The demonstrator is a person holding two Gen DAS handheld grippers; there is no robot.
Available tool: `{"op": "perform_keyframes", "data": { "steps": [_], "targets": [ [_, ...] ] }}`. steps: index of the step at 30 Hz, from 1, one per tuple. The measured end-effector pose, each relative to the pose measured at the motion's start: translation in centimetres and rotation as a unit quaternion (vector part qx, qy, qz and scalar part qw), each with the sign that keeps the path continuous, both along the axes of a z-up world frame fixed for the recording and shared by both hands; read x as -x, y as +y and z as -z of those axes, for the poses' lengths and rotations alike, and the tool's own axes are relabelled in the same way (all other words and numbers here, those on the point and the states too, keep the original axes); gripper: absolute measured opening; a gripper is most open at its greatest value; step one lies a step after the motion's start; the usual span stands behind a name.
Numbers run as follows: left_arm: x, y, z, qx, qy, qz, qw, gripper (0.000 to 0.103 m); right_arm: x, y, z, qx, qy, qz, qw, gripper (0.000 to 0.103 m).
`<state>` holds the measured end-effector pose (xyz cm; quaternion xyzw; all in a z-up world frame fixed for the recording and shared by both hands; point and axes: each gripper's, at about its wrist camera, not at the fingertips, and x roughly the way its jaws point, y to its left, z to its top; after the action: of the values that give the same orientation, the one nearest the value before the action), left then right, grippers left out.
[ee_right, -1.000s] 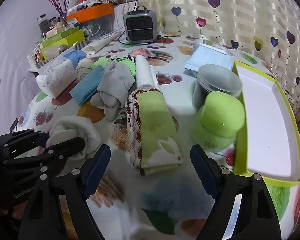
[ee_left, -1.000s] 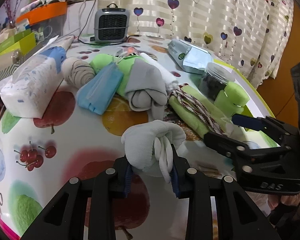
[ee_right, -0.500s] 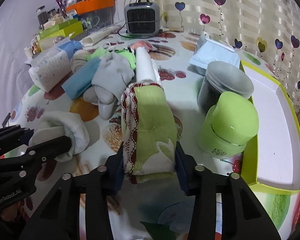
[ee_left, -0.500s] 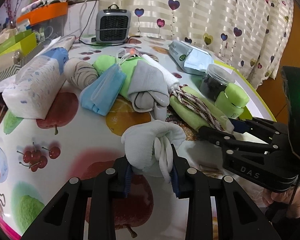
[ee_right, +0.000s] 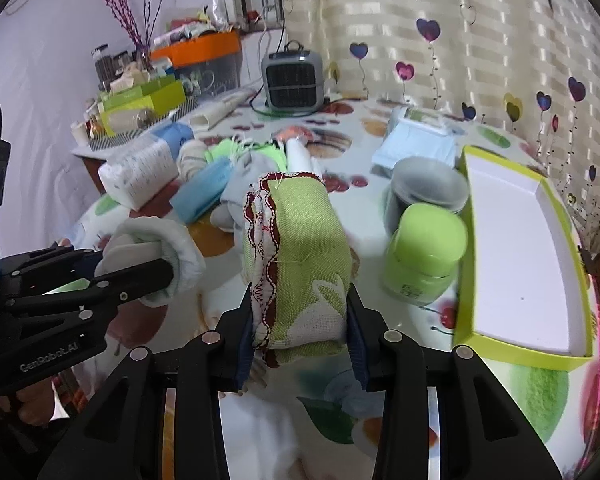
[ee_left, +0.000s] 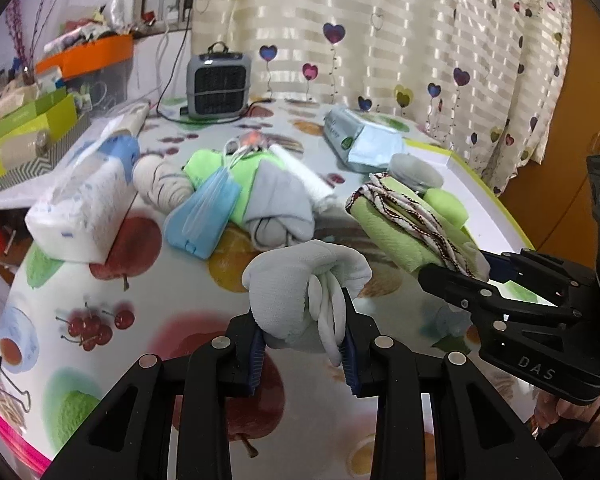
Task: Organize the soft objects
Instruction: 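Carry both towels to yellow-green box while right tool releases green towel inside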
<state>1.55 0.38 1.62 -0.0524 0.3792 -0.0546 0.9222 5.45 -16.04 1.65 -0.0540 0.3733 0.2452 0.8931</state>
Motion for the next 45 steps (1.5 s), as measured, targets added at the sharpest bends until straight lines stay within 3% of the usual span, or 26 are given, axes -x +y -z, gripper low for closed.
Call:
{"op": "perform_keyframes", "data": {
  "steps": [10, 23, 33, 45],
  "targets": [
    [-0.9, -2.5, -2.0, -0.001, -0.020, 0.028, 0.9994, 0.030, 0.4, -3.6, -2.3, -0.017, -0.028, 0.045, 0.998, 0.040],
    [-3.8, -7.2, -4.1, -0.003, -0.042, 0.077, 0.9961, 0.030, -1.0, -9.1, -3.1, -0.023, -0.037, 0.116, 0.992, 0.040],
    [-6.8, -12.3, -5.2, -0.005, -0.050, 0.126, 0.9907, 0.030, -2.7, -13.5, -2.6, -0.025, -0.027, 0.170, 0.985, 0.040],
    [-10.4, -17.3, -3.4, -0.005, -0.027, 0.176, 0.9840, 0.030, -5.5, -16.7, 0.2, -0.021, 0.013, 0.205, 0.978, 0.040]
  ]
}}
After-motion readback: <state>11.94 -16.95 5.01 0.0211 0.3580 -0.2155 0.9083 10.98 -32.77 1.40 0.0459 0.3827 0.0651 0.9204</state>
